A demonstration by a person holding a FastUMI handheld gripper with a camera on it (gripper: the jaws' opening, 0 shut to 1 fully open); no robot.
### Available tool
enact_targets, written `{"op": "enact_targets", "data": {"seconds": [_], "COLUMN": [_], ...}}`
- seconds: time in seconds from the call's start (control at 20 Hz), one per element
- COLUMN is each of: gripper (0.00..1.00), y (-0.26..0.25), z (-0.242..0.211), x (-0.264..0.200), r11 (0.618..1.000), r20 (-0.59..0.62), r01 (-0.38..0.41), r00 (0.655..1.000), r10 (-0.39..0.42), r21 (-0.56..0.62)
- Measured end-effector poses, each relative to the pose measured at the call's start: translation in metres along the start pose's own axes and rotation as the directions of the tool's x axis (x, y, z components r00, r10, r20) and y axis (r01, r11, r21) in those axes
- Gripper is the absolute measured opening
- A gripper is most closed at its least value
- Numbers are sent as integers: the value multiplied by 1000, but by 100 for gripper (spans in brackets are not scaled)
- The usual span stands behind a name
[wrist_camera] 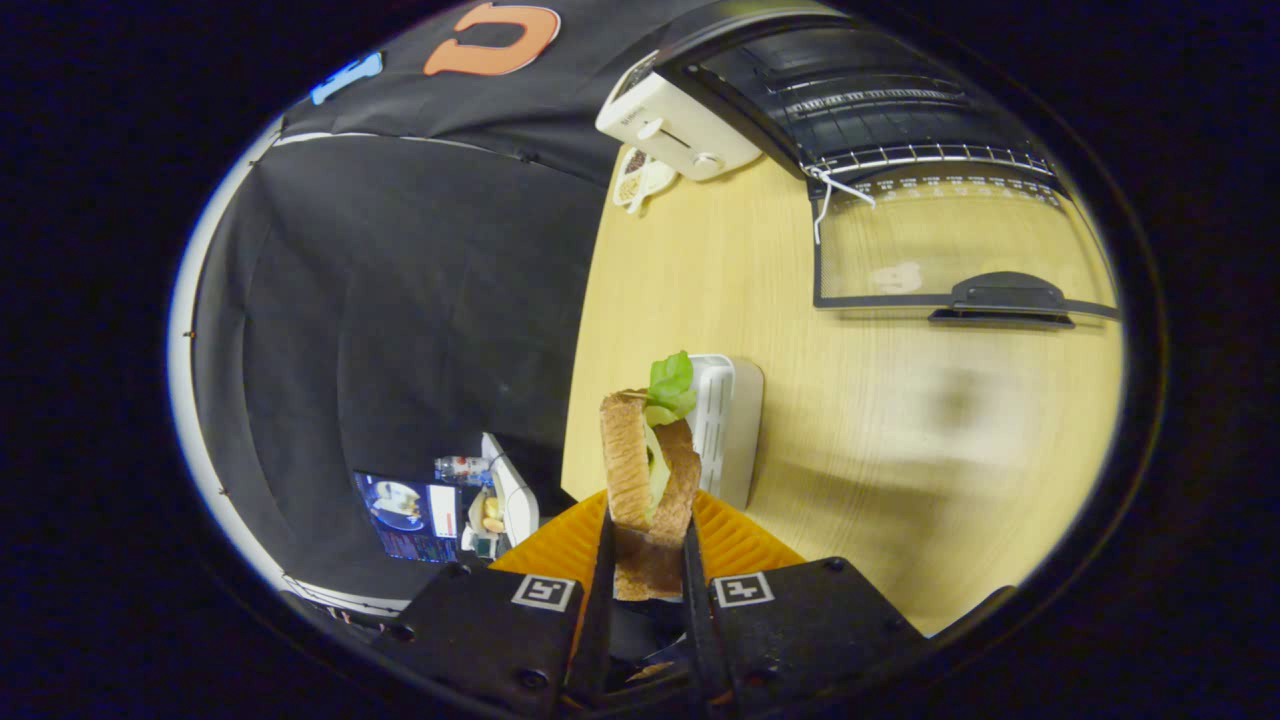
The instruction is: Open the toaster oven, put the food inside, and close the toaster oven door.
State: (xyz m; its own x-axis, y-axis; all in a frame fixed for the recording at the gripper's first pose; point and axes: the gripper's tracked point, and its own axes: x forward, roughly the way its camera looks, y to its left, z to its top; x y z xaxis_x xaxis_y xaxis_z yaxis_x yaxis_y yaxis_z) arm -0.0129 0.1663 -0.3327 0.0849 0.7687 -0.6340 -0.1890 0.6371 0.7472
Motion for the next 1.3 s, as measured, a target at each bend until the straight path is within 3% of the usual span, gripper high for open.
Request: {"op": "enact_targets", "data": {"seconds": [0.3,0.55,0.95,1.3], "gripper": [37,37,37,37], "y": [19,-23,-107,-152], "z": [31,66,157,238], "x": [-75,-131,-135,-120], "r11": [999,992,929,884], "r20": [182,394,681,841], "r01": [-36,-14,-157,-310], "r00": [983,918,722,520], "r10": [35,-36,-124,-150], "r21": [4,124,336,349]}}
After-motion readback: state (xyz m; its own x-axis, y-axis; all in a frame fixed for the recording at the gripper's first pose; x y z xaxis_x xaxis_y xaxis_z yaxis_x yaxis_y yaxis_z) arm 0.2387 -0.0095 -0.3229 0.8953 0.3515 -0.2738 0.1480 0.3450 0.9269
